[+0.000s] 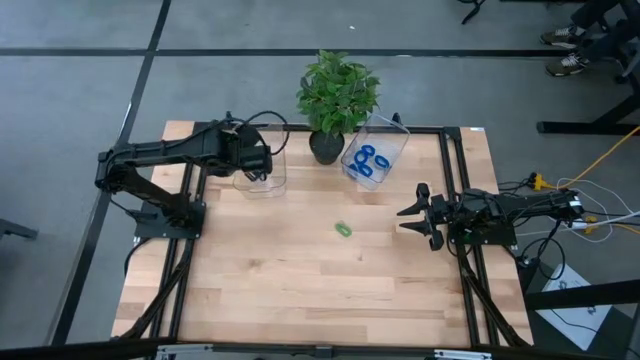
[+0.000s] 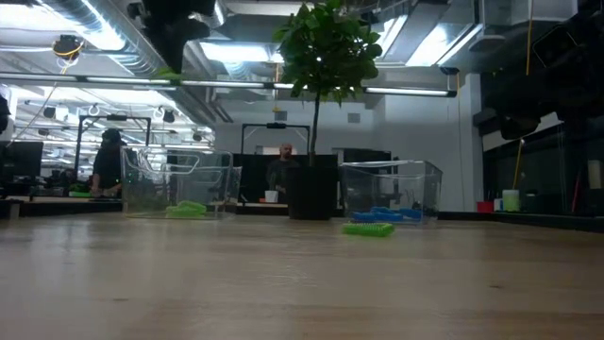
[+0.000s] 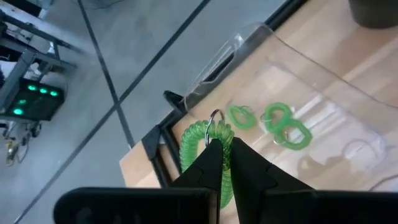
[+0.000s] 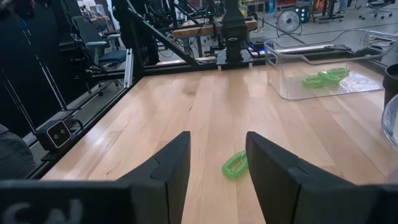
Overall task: Sort spring keychains
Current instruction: Put the green spring keychain into the left transparent bin
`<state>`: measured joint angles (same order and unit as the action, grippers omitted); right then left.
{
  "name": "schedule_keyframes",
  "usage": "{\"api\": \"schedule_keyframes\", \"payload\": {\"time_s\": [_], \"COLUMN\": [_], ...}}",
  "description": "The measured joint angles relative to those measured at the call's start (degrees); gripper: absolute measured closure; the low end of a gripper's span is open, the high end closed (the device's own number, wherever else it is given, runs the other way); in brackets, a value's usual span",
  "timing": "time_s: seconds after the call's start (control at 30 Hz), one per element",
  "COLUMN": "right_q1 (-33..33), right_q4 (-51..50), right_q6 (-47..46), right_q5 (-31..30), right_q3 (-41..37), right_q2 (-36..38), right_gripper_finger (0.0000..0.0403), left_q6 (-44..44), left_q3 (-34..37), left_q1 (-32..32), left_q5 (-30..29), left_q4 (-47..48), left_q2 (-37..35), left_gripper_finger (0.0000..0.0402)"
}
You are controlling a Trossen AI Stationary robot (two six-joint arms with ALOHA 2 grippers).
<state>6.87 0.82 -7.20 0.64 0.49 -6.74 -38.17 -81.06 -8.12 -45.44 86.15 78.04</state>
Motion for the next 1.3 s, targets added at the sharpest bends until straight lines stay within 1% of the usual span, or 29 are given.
{"api": "schedule_keyframes", "payload": {"time_s": [0.13, 0.3, 0.57, 0.77, 1.0, 1.17, 1.3], "right_q1": [0.00, 0.00, 0.00, 0.00, 0.00, 0.00, 0.00], "right_q4": [0.00, 0.00, 0.00, 0.00, 0.00, 0.00, 0.00], "right_q6": [0.00, 0.00, 0.00, 0.00, 0.00, 0.00, 0.00], "right_q5": [0.00, 0.00, 0.00, 0.00, 0.00, 0.00, 0.00], "right_q3": [0.00, 0.00, 0.00, 0.00, 0.00, 0.00, 0.00], "right_q2": [0.02, 0.02, 0.00, 0.00, 0.00, 0.02, 0.00], "right_gripper_finger": [0.0249, 0.0249, 0.0249, 0.0249, 0.0249, 0.0249, 0.0249], "left_q6": [-0.05, 3.27, 7.67, 12.28, 17.80, 18.94, 20.15], "left_q3": [0.00, 0.00, 0.00, 0.00, 0.03, 0.07, 0.07], "left_q1": [0.02, -0.41, -4.58, -8.33, -12.17, -13.18, -13.16], "left_q5": [-1.12, -2.02, -1.84, -0.75, 2.77, 3.22, 3.18], "left_q4": [-2.22, -6.77, -11.52, -14.64, -15.80, -16.68, -20.83], "left_q2": [0.00, 0.00, 1.49, 4.72, 10.38, 13.40, 13.81], "left_gripper_finger": [0.0386, 0.0386, 0.0386, 0.0386, 0.0386, 0.0386, 0.0386]}}
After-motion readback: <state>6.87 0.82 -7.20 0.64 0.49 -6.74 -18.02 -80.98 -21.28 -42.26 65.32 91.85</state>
